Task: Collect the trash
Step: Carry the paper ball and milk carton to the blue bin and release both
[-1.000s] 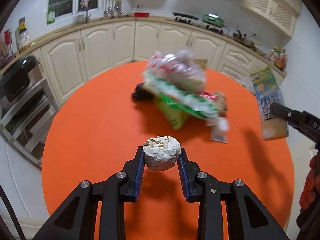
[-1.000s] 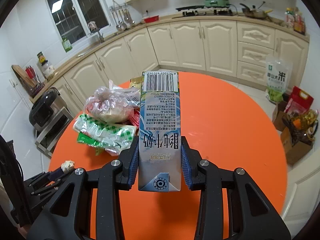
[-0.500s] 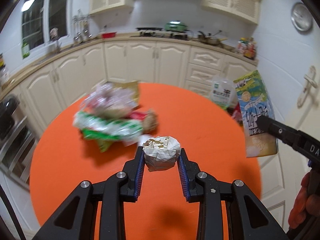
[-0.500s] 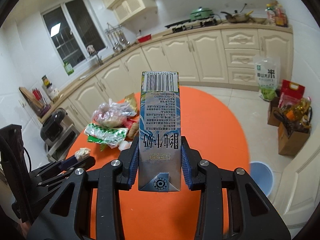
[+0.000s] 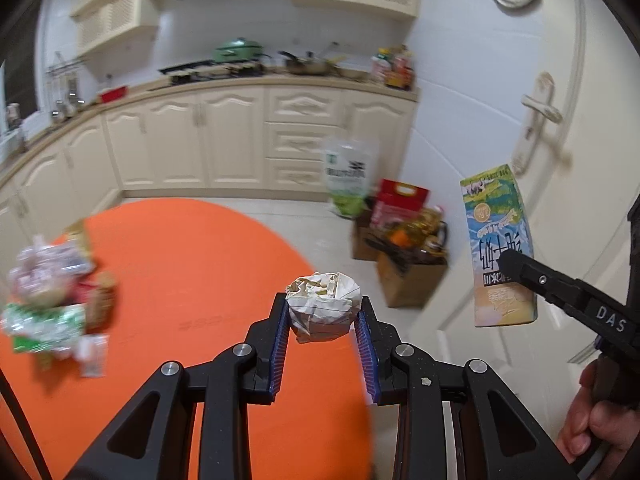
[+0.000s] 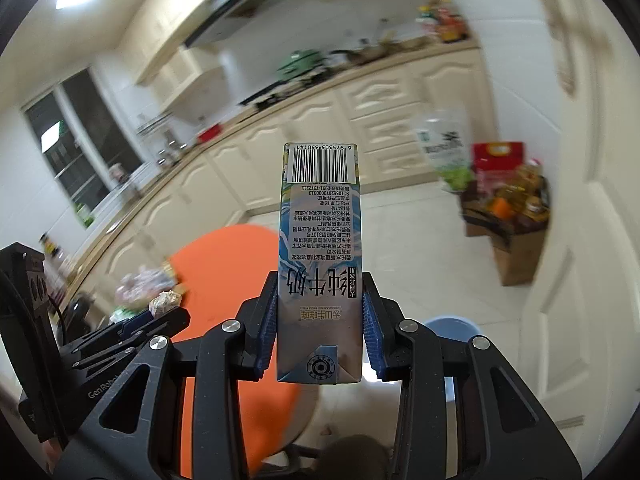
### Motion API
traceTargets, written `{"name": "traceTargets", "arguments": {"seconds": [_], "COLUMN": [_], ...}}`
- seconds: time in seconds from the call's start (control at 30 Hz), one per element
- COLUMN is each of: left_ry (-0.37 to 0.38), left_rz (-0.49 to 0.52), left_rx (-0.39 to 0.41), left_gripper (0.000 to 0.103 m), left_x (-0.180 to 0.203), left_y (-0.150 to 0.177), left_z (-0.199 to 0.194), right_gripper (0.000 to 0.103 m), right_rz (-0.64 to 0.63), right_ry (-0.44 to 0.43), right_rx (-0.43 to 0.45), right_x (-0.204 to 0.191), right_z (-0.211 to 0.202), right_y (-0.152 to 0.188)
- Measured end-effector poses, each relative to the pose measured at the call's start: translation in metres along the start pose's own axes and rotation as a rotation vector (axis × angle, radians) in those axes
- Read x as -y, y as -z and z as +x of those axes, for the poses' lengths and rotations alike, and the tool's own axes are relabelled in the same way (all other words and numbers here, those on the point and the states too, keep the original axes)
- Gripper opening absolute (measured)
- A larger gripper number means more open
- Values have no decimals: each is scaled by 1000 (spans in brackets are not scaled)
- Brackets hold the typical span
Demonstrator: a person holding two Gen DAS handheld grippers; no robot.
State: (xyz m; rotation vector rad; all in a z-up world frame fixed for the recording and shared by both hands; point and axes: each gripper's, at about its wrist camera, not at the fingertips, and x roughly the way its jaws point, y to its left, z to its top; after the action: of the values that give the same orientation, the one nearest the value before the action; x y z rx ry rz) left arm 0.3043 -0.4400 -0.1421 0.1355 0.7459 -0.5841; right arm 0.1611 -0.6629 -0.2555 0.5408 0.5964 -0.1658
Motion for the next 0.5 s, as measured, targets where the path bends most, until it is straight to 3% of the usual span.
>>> {"name": "traceTargets", "arguments": {"seconds": [0.23, 0.5], "left_ry": [89, 94], "left_rz": [36, 76], "left_rx": [-80, -226], "left_gripper": [28, 28], "left_x": [28, 54], "left_y": [-29, -58], "left_z": [78, 202], "right_gripper": [35, 35], "right_rz": [91, 196], "right_ry": [82, 119], "right_rx": [-19, -113], "right_x": [72, 140], "right_z": [16, 73], "right_y": [-12, 3]}}
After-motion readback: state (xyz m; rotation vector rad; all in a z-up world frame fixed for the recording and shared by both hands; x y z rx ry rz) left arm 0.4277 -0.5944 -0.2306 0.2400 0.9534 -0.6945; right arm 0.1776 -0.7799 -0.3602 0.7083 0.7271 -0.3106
